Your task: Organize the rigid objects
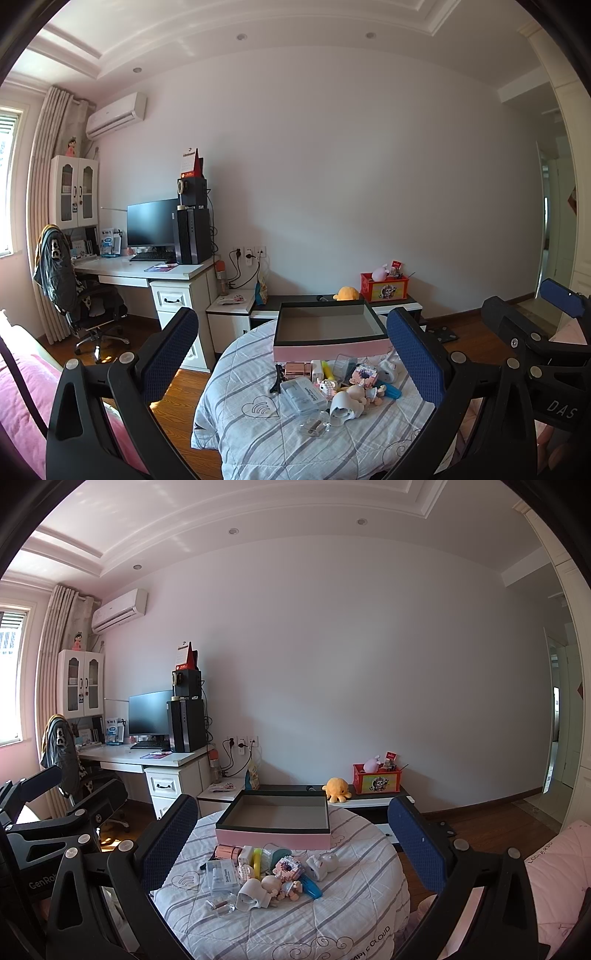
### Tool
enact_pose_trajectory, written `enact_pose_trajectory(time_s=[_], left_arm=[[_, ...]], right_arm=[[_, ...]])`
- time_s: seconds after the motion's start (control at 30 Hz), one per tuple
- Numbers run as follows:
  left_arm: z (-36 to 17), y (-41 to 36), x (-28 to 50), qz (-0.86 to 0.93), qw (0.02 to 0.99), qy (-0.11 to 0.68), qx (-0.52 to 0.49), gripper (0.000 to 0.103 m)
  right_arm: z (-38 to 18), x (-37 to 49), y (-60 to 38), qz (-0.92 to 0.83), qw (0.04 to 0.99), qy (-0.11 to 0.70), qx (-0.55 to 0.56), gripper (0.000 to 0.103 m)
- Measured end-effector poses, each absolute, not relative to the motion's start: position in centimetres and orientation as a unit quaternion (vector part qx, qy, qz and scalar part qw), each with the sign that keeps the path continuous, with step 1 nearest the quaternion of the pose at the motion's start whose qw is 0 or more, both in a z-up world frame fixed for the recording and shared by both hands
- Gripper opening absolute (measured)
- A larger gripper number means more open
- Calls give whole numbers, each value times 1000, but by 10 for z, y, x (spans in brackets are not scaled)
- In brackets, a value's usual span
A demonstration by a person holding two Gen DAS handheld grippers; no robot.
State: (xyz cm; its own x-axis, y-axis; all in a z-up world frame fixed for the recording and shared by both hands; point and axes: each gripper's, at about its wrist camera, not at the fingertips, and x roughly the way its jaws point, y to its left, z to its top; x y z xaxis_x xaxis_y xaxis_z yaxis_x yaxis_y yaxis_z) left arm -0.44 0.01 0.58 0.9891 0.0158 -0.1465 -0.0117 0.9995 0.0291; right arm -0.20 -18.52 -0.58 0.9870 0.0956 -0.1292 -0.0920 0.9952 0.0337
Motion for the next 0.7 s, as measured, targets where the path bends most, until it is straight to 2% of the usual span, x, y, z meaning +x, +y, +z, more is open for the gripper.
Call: enact_pose_trajectory(time_s=[0.43, 0.7], left_arm=[[-13, 1, 22, -12, 996, 91, 6, 103], [-80, 37, 93, -2, 981, 192, -15, 103]], right_arm=[[-30, 30, -194, 44, 994, 96, 17, 103], [-95, 91, -207, 47, 982, 183, 10, 103]])
